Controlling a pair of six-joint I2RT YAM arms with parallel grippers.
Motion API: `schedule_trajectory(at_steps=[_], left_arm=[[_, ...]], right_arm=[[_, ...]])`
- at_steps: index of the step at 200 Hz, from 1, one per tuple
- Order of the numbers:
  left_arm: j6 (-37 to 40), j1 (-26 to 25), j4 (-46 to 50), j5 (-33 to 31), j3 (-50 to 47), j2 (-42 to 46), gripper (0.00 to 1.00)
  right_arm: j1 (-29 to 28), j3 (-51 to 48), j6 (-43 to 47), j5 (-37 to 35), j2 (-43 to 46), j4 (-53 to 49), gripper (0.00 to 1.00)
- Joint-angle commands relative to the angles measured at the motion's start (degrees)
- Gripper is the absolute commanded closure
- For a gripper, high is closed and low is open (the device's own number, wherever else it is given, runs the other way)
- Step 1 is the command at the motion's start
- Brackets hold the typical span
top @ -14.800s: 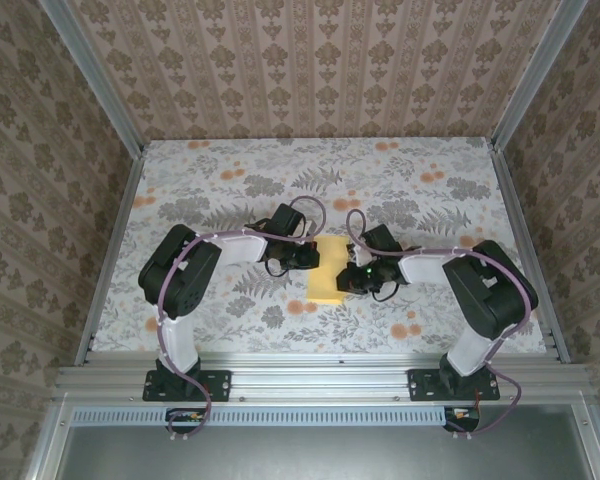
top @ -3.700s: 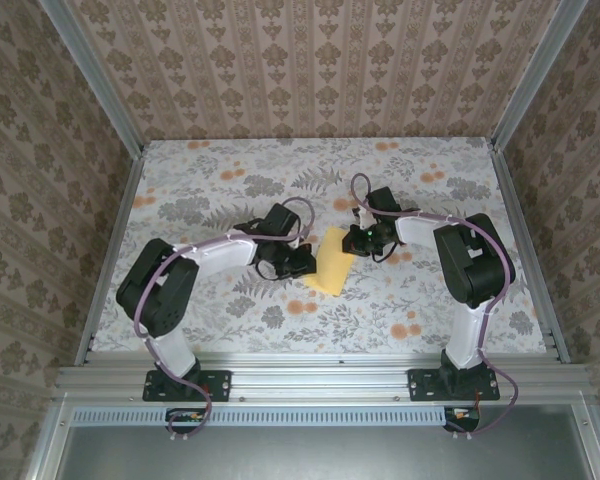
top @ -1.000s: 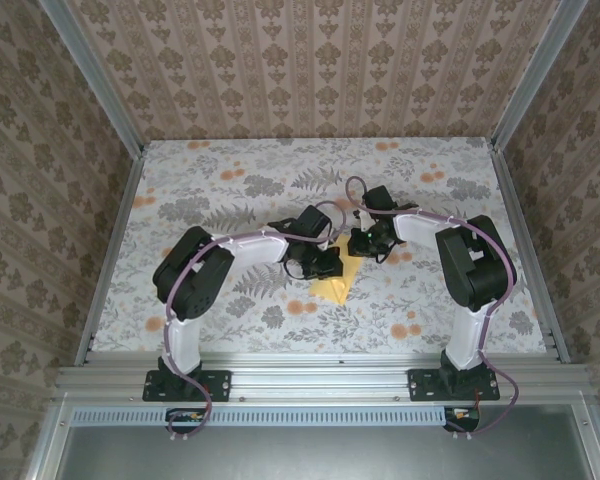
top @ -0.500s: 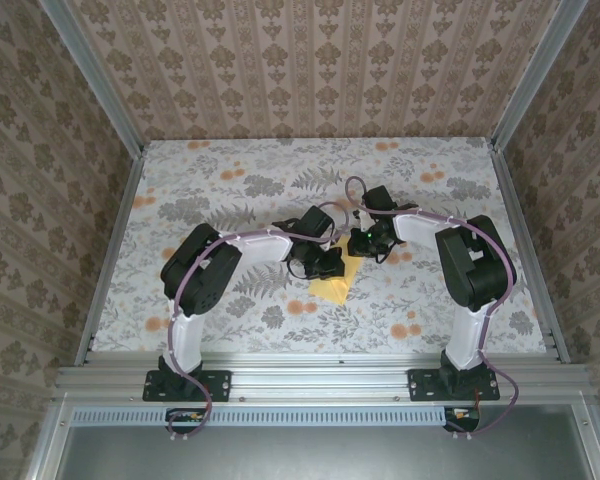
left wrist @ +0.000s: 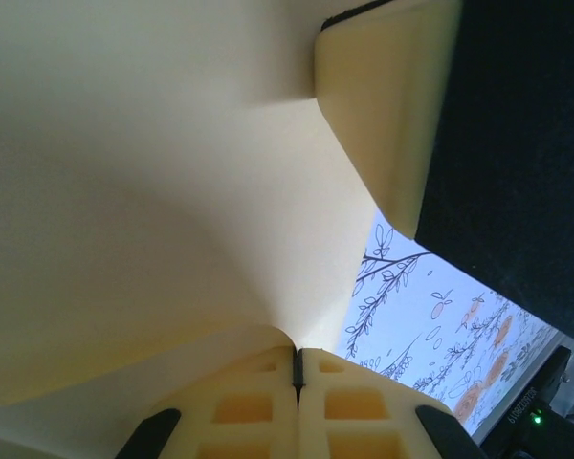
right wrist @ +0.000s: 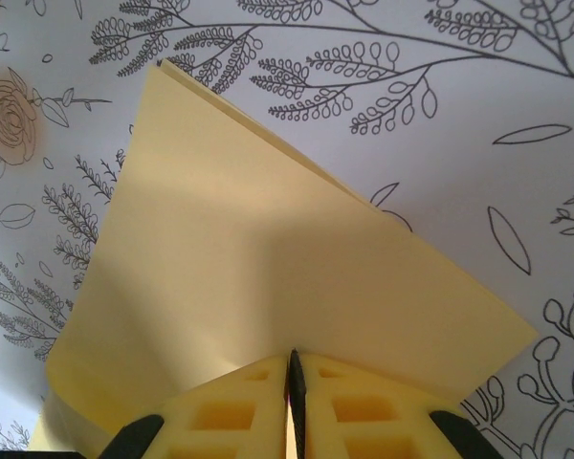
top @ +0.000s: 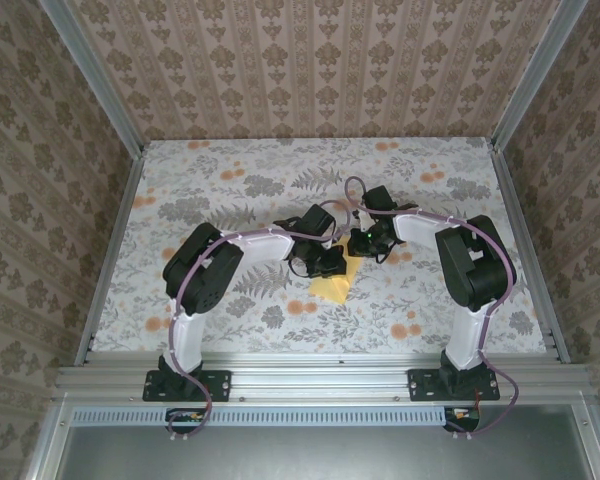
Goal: Fold a paper plane with a square sheet of paper (pick it up from the middle)
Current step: Fold the triangle a second time at the center of the table.
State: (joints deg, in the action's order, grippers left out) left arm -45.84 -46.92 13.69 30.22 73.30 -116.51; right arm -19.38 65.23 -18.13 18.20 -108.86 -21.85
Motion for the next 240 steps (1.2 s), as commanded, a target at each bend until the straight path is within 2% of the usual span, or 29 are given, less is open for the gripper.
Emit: schedule_trajectory(at_steps=[1,132,204,240], left_arm=[[0.9,-0.3,0.4,0.5,1.5,-1.5,0.94],[0.9,-0.2,-1.2,1.2,0.3,-3.3,0.94],[1.6,-0.2,-1.7,1.6,0.4,-3.6,0.84],[2.0,-0.1,-2.6,2.1,0.3,-3.3,0.73]], right_arm=[[-0.7,-0.7,0.7,-2.0,-2.8,-2.2,0.86],[-0.6,-0.6,1.0,-2.3,-2.7,-2.7,0.86],[-0.6,-0.6,1.1,-2.2,-2.7,-2.6,0.86],[-0.6,-0.5,1.1,-2.2,-2.7,-2.8,0.86]])
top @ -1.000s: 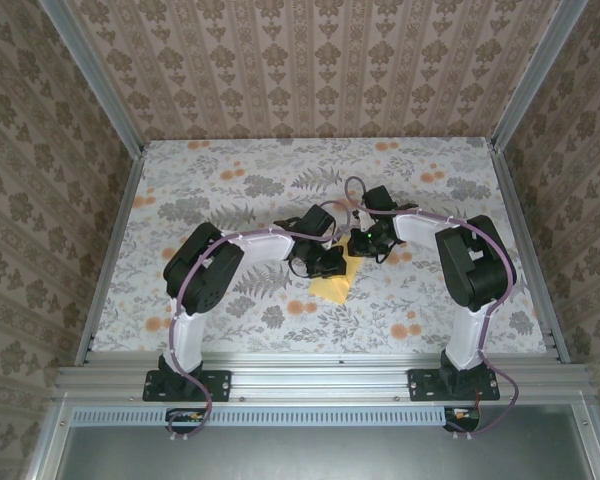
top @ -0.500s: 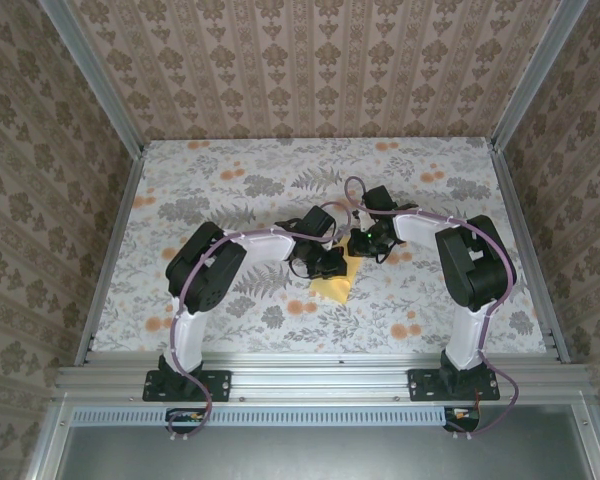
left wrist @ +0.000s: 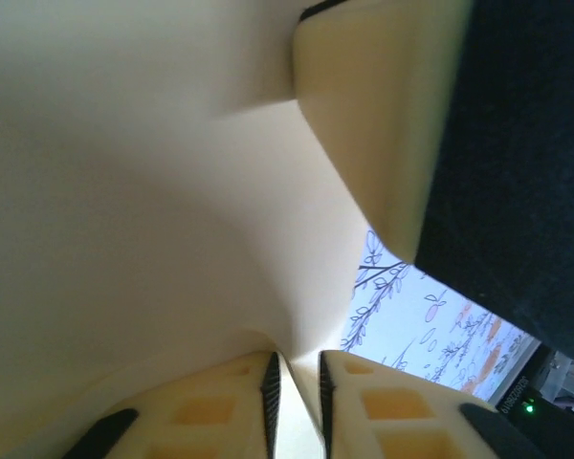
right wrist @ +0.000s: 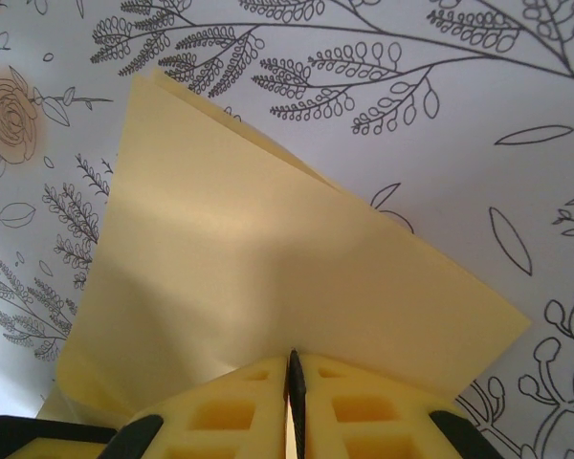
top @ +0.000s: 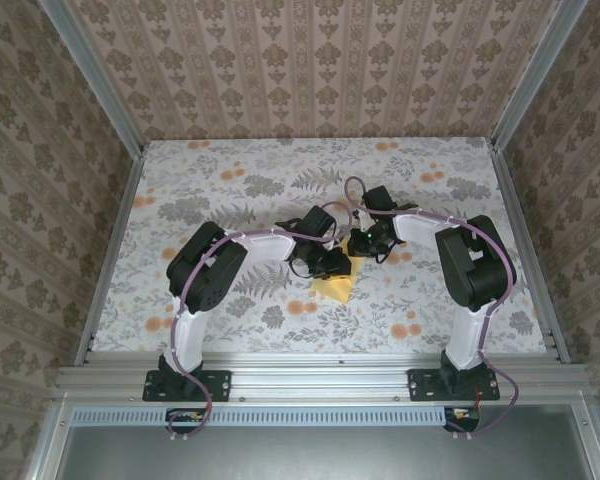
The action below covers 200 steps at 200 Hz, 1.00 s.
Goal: Fold a paper plane with a square sheet of paper (pick it up from the middle)
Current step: Fold the triangle a second time at the center of the table.
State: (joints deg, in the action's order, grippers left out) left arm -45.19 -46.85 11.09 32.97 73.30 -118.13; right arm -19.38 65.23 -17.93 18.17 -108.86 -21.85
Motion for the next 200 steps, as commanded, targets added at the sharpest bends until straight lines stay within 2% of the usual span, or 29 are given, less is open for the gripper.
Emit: schedule_trajectory(at_steps=[1,52,70,98,110,136,200], left_arm=[[1.3,-0.2,0.0,-0.7,0.3,-1.7,0.73],[1.9,-0.1,-1.7,-0.8,-0.5,-0.4,0.65],[2.3,-0.2,-2.1,-0.8,-0.6,0.1,0.58],[2.2,-0.1,-3.6,-0.4,-1.5,0.5,0.58],[2.0,0.0,-4.6,-0.2,-2.0,0.7,0.6],[1.2,0.3,-5.8,-1.5,-3.6,1.6,0.74],[1.7,0.5,-6.3,-1.5,-4.5,2.5,0.83]], right_arm=[[-0.6,-0.5,0.9,-2.2,-2.8,-2.8,0.85],[-0.4,0.4,0.9,-1.8,-2.6,-3.2,0.85],[-0.4,0.7,0.9,-1.5,-2.6,-3.2,0.85],[-0.1,0.9,0.5,-0.5,-2.2,-3.0,0.85],[0.0,1.0,0.4,-0.2,-2.0,-2.9,0.86],[0.7,0.8,0.0,0.1,-0.6,-2.3,0.86],[2.2,0.7,-0.3,2.6,1.0,-2.2,0.86]])
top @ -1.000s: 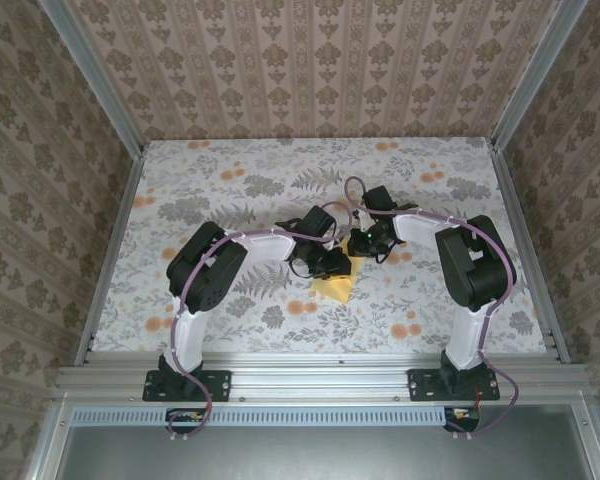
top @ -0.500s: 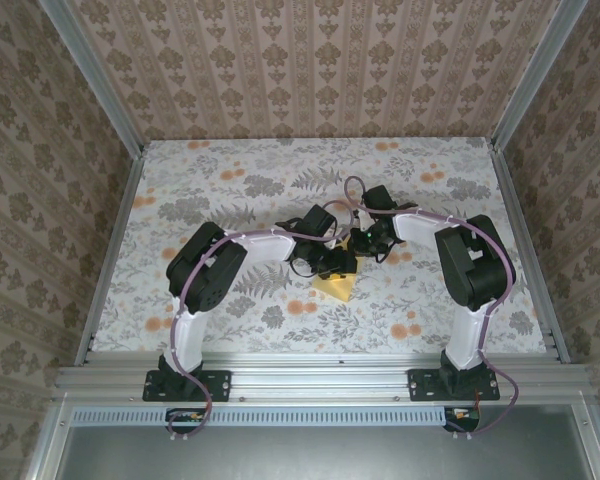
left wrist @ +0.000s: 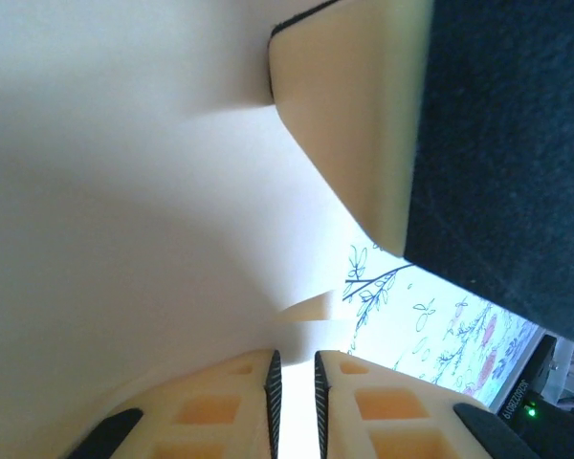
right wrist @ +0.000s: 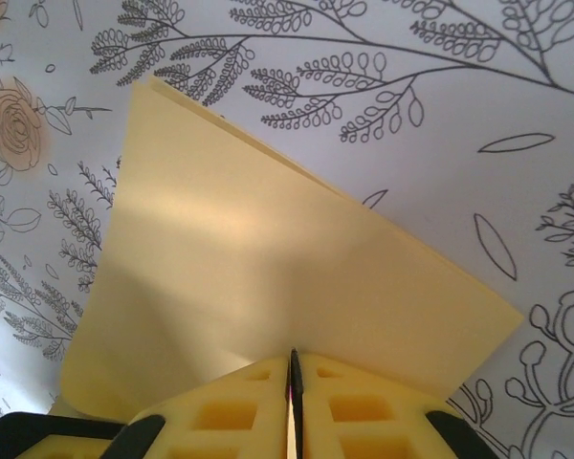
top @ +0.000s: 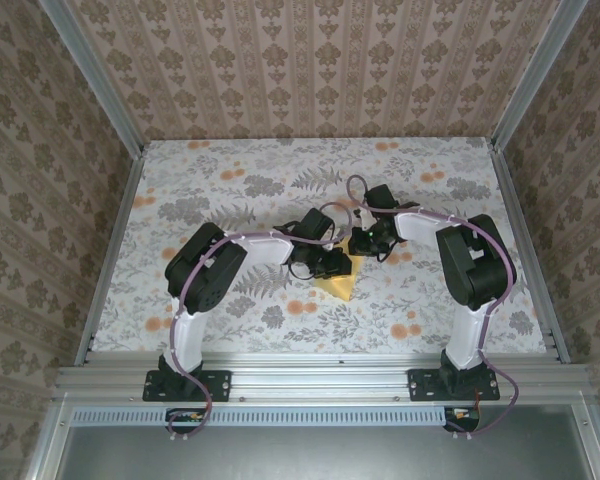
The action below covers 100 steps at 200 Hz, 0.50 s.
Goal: Fold a paper plane with a square sheet of paper (pick it up from the middle)
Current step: Fold the triangle a second time at the center of the table.
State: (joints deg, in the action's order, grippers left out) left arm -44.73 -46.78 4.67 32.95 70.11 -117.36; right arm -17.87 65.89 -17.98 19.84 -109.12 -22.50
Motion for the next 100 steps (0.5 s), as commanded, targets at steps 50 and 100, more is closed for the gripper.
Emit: schedule_trajectory(at_steps=[50,100], left_arm=[[1.7,0.5,0.0,-1.4,-1.9,1.2,0.87],[1.9,0.6,-0.1,-1.1,-2.1,1.2,0.89]], right_arm=[[1.9,-3.0,-1.2,4.1,7.4,-0.8,0.88],[1.9,-11.0,-6.1,13.8,12.2,3.9,0.92]])
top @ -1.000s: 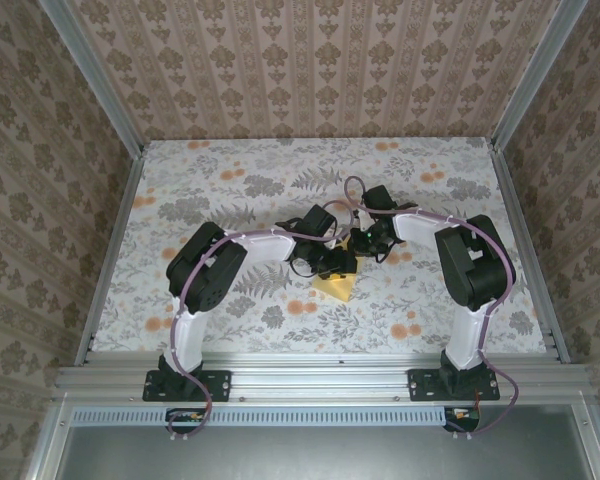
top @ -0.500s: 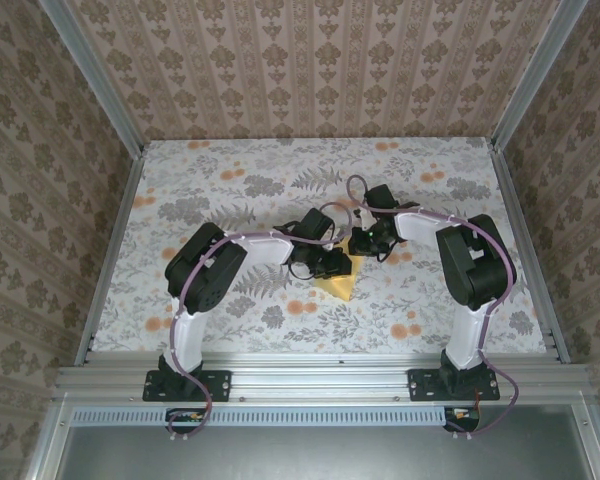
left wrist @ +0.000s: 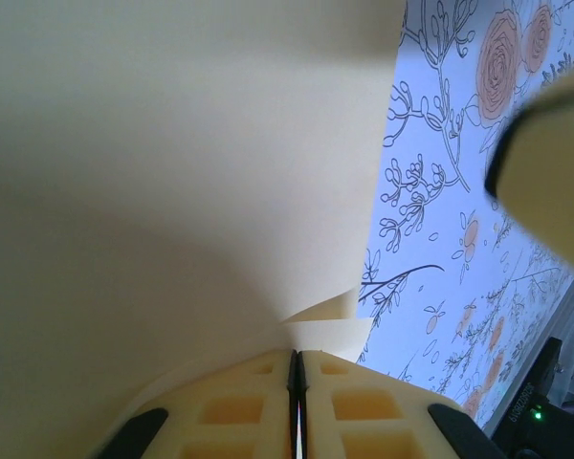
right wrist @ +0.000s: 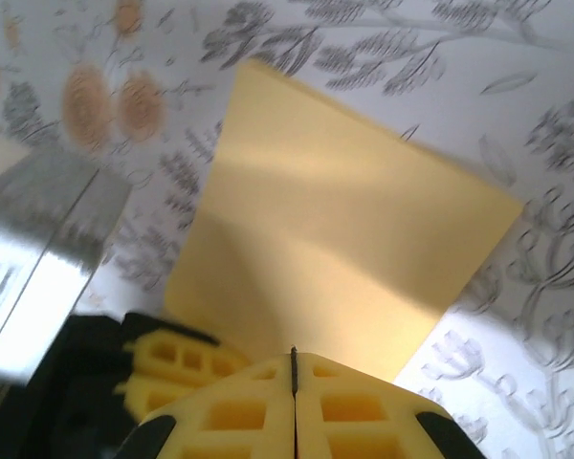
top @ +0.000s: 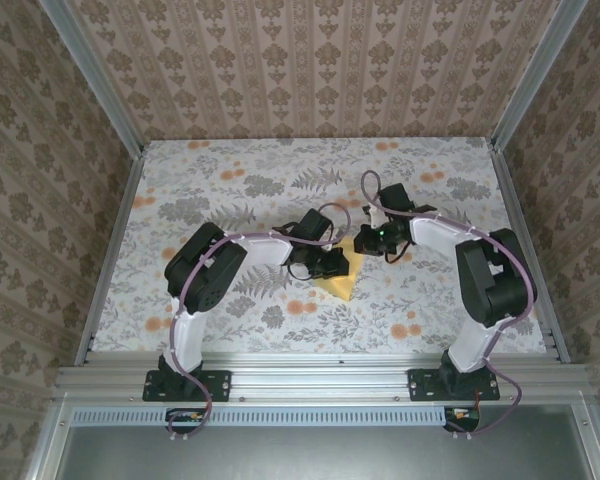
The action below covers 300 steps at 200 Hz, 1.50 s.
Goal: Fold a paper plane with a square sheet of paper (pick it up from the middle)
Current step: Fold the triangle a second time at the center of the table.
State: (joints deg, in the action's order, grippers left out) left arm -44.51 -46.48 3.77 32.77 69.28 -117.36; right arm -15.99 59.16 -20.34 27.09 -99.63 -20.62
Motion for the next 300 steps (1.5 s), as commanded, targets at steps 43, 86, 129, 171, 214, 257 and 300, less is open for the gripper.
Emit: schedule_trajectory(at_steps=[43,86,129,171,214,257,300], left_arm=[[1.4,0.3,0.0,-0.4,-1.4,1.1,0.9],[1.5,0.3,-0.1,-0.3,-1.5,1.1,0.9],[1.3,0.3,-0.4,-0.3,-1.3,1.3,0.9],[1.1,0.4,-0.8,0.3,-1.1,1.8,0.9],[1.0,0.5,-1.0,0.6,-0.7,3.0,0.86],[1.6,0.6,-0.2,0.7,-0.5,5.9,0.82],[4.1,1.8,3.2,-0.1,-1.3,7.0,0.84]], right_arm=[[-0.5,-9.4,-5.5,7.8,4.0,4.1,0.95],[-1.3,-10.1,-6.6,8.9,2.3,6.5,0.95],[-1.3,-9.8,-5.2,7.2,-0.5,5.8,0.96],[-1.3,-10.3,-3.6,4.8,-1.8,4.0,0.96],[-1.3,-10.5,-1.1,0.1,-1.9,0.2,0.96],[-1.3,-10.7,0.1,-1.8,-2.2,-0.9,0.96],[-1.3,-10.6,0.5,-2.1,-3.0,-0.6,0.96]])
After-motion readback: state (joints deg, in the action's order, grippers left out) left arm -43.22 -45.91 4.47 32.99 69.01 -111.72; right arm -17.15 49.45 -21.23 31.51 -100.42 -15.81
